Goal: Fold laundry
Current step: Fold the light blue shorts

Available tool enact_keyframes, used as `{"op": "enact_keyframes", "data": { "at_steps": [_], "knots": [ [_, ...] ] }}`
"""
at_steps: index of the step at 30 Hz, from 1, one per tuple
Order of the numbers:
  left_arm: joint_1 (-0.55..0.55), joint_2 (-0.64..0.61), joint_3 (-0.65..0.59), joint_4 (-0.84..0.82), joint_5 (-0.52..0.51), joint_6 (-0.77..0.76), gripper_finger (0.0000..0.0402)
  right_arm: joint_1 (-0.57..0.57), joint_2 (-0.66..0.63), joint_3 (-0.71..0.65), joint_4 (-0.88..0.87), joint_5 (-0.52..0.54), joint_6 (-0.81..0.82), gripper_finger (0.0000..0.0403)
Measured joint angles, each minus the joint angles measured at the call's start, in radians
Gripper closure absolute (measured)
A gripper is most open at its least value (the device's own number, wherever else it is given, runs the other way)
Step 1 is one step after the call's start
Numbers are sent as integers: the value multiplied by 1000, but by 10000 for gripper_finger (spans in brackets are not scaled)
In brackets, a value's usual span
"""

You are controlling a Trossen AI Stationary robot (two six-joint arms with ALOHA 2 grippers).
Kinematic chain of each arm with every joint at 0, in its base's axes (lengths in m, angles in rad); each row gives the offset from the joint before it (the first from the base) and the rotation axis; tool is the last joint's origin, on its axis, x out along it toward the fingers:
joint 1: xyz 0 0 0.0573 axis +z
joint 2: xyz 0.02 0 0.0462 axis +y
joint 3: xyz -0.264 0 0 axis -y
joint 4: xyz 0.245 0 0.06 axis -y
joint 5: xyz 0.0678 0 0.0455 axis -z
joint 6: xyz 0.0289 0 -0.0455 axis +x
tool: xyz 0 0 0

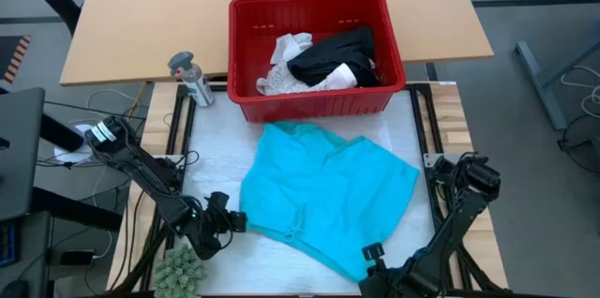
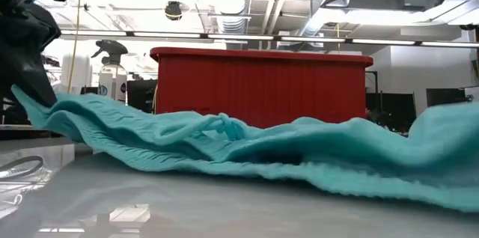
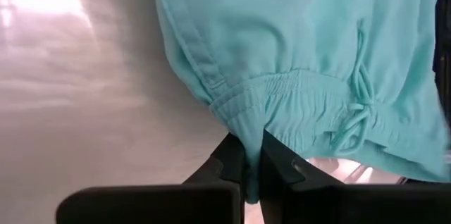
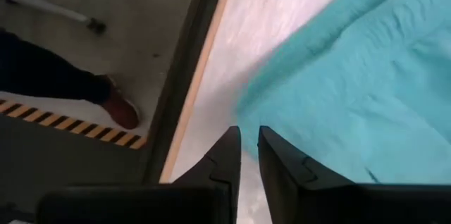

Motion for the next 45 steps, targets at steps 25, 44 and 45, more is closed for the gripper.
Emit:
{"op": "enact_keyframes", "data": {
  "at_steps": [25, 44, 45],
  "knots": [
    [0, -234, 2, -254, 72, 237, 401, -565, -42, 0, 166, 521, -741, 262],
    [-1, -225, 2, -250, 190, 388, 401, -953, 164, 63, 941, -55, -1811, 177],
    [0, -225, 2, -250, 197, 390, 401, -960, 192, 97, 951, -40, -1816, 177]
  ]
}}
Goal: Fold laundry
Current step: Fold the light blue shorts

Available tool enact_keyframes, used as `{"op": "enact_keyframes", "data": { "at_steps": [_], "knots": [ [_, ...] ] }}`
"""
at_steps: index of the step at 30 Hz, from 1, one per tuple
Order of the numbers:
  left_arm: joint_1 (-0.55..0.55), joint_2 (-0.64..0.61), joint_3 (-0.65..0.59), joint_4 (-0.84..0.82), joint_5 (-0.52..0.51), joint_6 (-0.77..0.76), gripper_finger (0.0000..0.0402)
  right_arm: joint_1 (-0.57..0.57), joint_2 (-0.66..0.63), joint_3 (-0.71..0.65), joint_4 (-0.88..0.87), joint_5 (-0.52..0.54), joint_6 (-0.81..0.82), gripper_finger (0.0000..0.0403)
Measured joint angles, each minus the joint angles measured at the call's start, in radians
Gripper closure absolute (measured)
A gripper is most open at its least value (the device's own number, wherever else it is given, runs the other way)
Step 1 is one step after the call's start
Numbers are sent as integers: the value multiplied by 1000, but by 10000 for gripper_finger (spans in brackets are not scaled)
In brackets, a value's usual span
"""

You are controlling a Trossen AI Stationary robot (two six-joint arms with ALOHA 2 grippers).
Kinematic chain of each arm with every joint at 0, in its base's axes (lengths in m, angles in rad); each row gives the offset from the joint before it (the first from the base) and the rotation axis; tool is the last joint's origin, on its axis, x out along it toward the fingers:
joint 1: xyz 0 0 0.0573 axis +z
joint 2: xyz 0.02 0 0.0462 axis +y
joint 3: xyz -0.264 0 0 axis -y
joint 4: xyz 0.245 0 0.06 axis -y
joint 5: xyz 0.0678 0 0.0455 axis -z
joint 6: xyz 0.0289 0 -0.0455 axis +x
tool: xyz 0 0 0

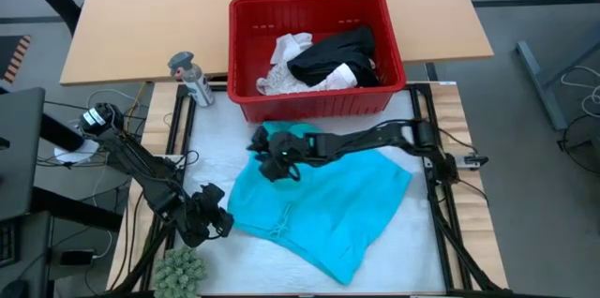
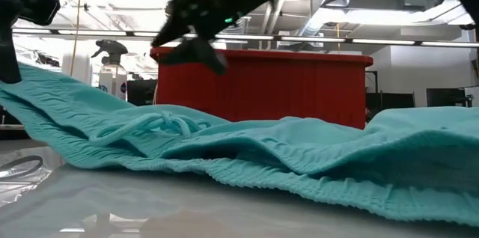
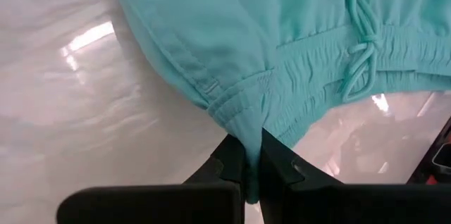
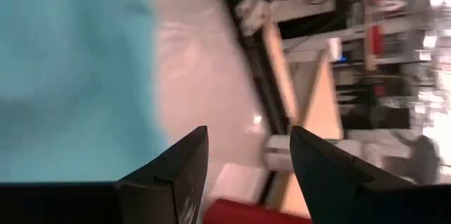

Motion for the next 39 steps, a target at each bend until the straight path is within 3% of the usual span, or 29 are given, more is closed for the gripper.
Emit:
{"op": "enact_keyframes", "data": {
  "at_steps": [6, 10, 15, 20, 24, 33, 39],
  "knots": [
    [16, 0, 0, 0, 152, 52, 401, -53, 201, 303, -126, 19, -16, 177],
    [28, 0, 0, 0, 177, 83, 401, -78, 305, 497, -392, 24, -28, 177],
    [51, 0, 0, -1, 192, 123, 401, -94, 402, 684, -653, 44, -160, 177],
    [61, 0, 0, 0, 194, 133, 401, -104, 401, 661, -640, 60, -311, 177],
    [63, 0, 0, 1, 194, 132, 401, -111, 402, 660, -658, 67, -331, 177],
    [64, 0, 0, 47, 184, 142, 401, -137, 418, 662, -658, -30, -339, 179],
    [75, -1, 1, 57, 188, 168, 401, -143, 457, 658, -635, -17, -408, 190]
  ]
}}
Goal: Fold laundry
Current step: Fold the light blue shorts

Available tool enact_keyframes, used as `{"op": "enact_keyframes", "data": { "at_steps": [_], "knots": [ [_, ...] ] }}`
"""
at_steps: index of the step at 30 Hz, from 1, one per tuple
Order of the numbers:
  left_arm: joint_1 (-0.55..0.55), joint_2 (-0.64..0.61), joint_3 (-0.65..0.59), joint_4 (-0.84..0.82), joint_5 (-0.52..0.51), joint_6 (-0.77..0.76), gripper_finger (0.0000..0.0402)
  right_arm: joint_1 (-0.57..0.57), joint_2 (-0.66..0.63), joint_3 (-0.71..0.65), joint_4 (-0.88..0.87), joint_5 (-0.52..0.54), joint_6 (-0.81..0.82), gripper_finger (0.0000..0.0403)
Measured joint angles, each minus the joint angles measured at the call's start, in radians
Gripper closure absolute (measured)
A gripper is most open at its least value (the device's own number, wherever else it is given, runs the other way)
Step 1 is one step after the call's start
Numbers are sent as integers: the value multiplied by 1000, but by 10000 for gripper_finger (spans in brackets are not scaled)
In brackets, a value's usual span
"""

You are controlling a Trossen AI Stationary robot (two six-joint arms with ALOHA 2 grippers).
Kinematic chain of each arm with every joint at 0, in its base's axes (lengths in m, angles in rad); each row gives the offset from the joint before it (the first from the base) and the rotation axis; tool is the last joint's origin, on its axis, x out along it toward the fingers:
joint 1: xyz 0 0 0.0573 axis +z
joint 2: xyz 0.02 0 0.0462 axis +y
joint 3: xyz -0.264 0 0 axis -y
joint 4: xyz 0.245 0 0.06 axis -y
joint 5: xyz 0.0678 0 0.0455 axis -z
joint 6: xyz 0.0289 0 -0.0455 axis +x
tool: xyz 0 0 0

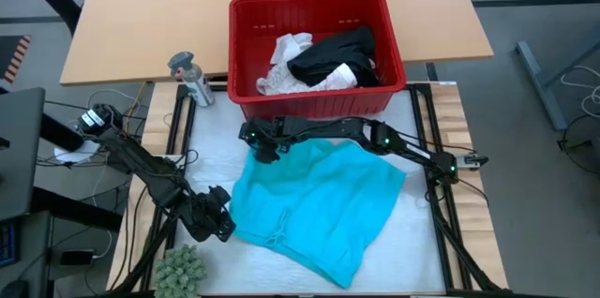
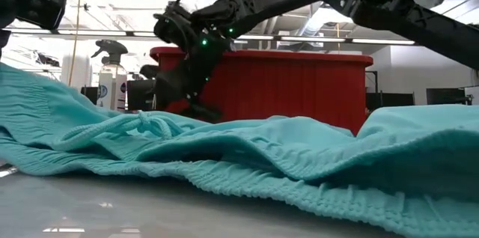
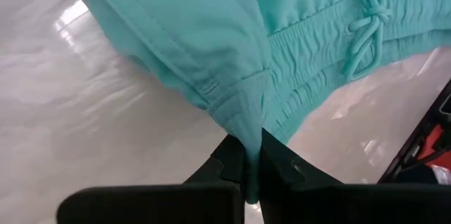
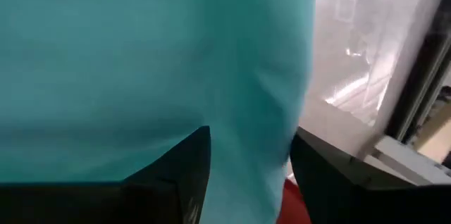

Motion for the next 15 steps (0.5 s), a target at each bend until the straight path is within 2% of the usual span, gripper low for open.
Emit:
{"op": "enact_keyframes", "data": {
  "at_steps": [4, 7, 11, 15],
  "knots": [
    [1, 0, 0, 0, -2, 14, 401, -4, 5, 5, 13, 20, -14, 197],
    [2, 0, 0, -1, -5, 15, 401, -5, 9, 5, 11, 28, -27, 221],
    [2, 0, 0, 0, -2, 15, 401, -5, 9, 3, 3, 26, -31, 288],
    [2, 0, 0, 0, 0, 24, 401, -4, 9, 1, 20, 52, -30, 376]
  ]
}}
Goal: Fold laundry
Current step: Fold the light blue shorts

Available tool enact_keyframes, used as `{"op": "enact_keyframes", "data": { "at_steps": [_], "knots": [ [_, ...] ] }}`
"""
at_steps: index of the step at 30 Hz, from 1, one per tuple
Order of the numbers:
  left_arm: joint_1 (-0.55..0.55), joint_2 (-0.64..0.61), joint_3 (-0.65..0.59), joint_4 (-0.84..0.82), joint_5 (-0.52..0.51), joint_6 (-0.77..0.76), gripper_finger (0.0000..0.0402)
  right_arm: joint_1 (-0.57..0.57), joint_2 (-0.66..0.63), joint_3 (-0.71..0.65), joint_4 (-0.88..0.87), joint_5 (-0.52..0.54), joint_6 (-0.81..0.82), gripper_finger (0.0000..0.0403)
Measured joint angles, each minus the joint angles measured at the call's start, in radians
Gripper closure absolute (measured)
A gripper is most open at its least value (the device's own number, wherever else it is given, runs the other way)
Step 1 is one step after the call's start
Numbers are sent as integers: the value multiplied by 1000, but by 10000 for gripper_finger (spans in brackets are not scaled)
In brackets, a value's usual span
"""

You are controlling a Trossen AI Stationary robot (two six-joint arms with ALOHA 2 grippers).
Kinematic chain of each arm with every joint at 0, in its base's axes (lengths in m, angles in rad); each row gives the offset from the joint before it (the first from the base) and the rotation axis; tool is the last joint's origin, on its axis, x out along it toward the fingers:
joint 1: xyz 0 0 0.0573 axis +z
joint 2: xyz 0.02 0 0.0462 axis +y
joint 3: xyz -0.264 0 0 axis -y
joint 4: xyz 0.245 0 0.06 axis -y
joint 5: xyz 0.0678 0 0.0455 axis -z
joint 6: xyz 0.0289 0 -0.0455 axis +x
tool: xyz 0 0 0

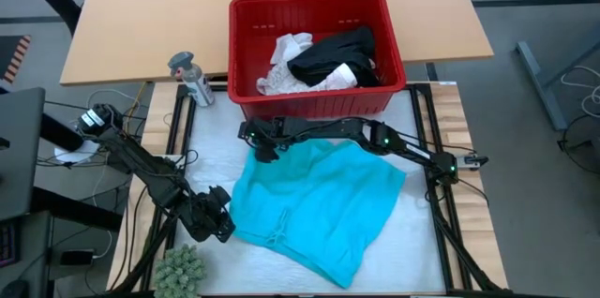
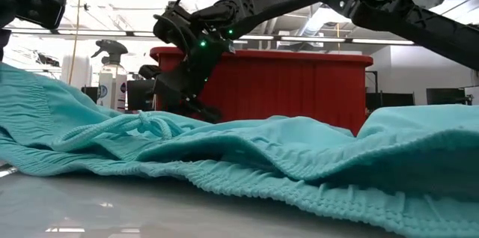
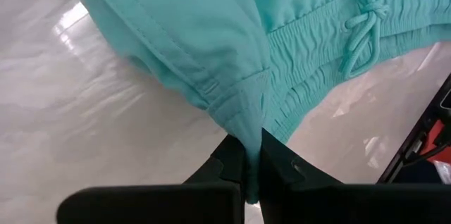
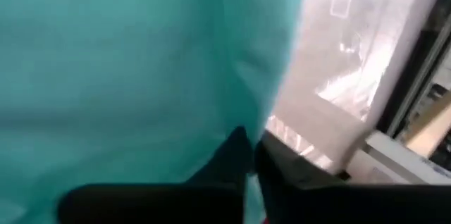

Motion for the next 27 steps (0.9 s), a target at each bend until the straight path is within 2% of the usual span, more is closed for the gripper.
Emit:
{"op": "enact_keyframes", "data": {
  "at_steps": [6, 8, 14, 22, 27],
  "knots": [
    [0, 0, 0, 4, -9, 7, 401, 17, -3, 1, 61, 194, 19, 385],
    [0, 0, 11, -2, -12, 15, 401, 24, -22, 2, 52, 226, 26, 385],
    [0, -5, 102, -42, -62, 103, 401, 35, -108, 21, 62, 235, 113, 385],
    [-7, -11, 274, -285, -102, 149, 401, 31, -199, 18, -6, 253, 192, 386],
    [-26, -11, 391, -422, -123, 159, 401, 16, -224, 18, -130, 269, 287, 386]
  ]
}}
